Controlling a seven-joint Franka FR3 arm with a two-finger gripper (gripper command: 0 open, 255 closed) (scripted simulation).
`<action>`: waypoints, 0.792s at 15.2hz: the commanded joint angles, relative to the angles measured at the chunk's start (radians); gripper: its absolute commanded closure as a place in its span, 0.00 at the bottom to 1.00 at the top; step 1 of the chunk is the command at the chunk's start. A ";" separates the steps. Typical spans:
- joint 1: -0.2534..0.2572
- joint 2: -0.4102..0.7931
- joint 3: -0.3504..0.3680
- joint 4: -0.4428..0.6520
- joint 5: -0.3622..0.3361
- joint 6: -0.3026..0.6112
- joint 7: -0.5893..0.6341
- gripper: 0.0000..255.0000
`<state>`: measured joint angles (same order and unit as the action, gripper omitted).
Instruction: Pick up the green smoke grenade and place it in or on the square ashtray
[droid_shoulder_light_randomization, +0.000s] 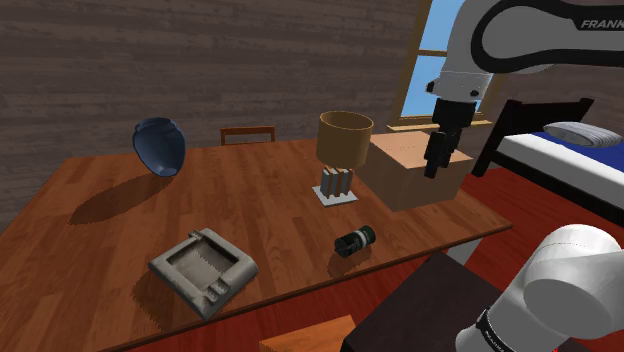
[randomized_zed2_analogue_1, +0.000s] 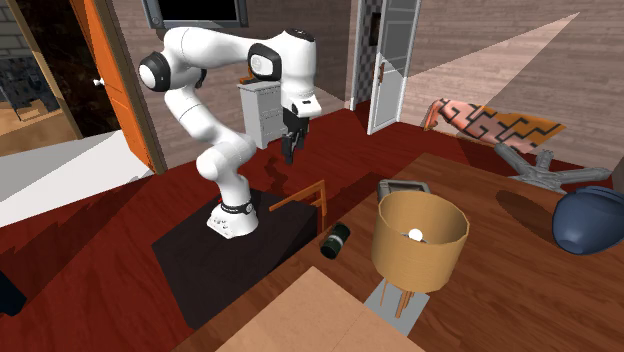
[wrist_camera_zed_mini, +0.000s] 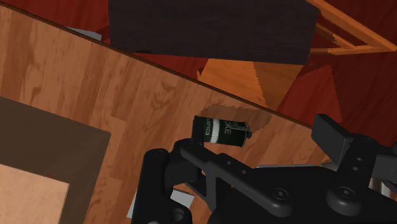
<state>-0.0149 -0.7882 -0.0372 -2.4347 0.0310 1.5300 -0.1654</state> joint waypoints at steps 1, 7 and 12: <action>0.000 0.000 0.000 0.000 0.000 0.000 0.000 0.00; 0.074 0.041 -0.055 -0.169 -0.069 0.263 -0.258 0.00; 0.134 0.135 -0.108 -0.271 -0.119 0.508 -0.465 0.00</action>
<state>0.1063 -0.6720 -0.1344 -2.6808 -0.0781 1.9802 -0.5848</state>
